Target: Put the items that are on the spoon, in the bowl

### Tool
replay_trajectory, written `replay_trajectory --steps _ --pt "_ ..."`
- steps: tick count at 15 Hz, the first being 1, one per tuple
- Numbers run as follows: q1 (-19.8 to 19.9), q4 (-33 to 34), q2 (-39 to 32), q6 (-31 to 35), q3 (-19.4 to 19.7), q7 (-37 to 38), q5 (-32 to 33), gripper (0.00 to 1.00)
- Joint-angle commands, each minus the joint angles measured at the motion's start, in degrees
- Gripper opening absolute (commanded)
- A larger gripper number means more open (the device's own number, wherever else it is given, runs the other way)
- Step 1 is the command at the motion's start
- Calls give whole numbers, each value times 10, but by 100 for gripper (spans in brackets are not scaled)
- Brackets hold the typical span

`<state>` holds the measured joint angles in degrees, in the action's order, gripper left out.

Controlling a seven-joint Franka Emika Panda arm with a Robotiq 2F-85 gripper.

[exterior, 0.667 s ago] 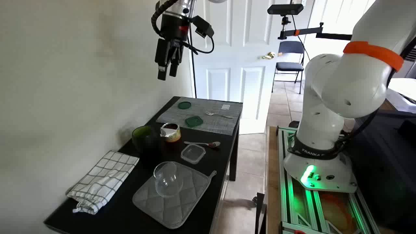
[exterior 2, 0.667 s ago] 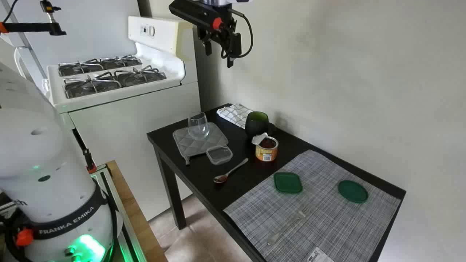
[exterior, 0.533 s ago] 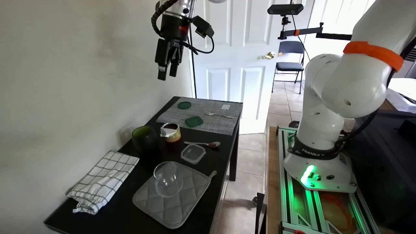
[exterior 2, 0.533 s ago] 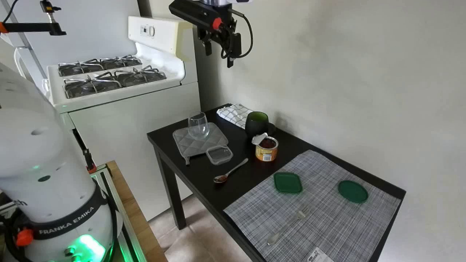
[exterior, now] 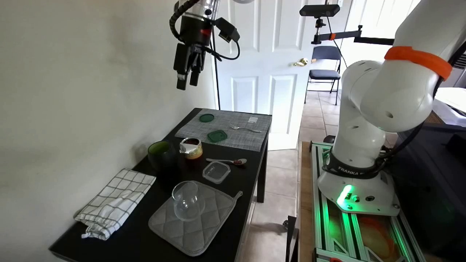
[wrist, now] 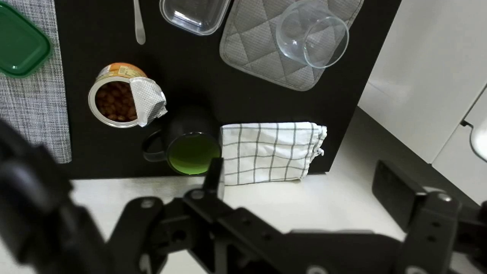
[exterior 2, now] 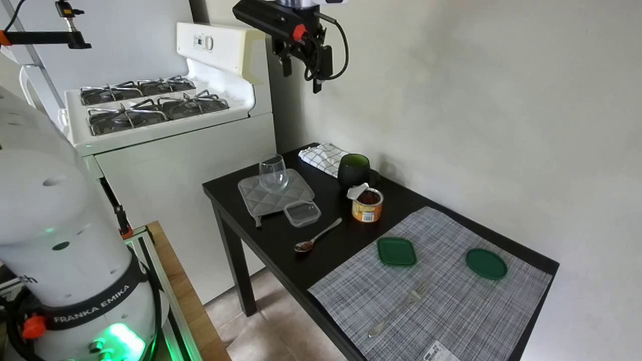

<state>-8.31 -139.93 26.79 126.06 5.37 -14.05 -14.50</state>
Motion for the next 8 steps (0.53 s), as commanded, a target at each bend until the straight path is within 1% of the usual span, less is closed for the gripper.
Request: replay_trajectory --steps 1,5,8 --pt "18 -7 -5 -5 -7 4 6 100" --pt "45 -26 -17 -18 -10 13 41 100" --pt "58 -43 -39 -15 -15 6 86 100"
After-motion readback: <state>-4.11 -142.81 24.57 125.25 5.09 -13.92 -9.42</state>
